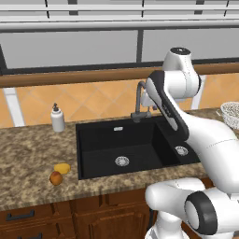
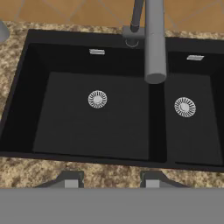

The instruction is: Put the colander in the sink, put the peach, mango, mango in the colander, and turn on the sink faucet and pour water over the colander.

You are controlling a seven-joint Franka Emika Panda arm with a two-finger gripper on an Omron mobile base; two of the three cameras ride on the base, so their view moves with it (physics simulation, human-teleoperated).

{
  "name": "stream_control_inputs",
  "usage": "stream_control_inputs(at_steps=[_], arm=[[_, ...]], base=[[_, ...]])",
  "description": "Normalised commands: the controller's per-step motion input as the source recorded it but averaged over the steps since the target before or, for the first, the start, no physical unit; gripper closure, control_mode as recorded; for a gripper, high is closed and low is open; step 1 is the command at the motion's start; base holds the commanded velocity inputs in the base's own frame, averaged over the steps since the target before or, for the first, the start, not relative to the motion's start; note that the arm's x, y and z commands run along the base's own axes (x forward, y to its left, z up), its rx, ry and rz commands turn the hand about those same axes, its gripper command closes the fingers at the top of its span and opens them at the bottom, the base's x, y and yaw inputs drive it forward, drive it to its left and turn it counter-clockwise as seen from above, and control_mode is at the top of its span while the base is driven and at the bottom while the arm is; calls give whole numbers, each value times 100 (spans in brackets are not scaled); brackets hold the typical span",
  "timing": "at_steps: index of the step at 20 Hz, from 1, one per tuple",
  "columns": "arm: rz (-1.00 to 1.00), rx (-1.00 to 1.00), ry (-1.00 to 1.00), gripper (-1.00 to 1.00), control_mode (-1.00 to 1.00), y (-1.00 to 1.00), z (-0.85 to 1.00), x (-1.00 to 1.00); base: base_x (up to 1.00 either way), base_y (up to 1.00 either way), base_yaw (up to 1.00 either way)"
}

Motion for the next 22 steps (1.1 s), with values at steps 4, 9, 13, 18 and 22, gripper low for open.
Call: stream_control_inputs(at_steps=[4, 9, 13, 18, 22], arm=[[-1, 0, 0, -100, -100, -3, 0, -9], [-6, 0, 0, -100, -100, -38, 0, -43], [-2, 0, 0, -100, -100, -81, 0, -25], [0, 0, 5, -100, -100, -86, 0, -1], [-4, 0, 10, -100, -100, -81, 0, 0]], base=[[0, 0, 0], [0, 0, 0], [0, 0, 0], [0, 0, 0], [0, 0, 0]])
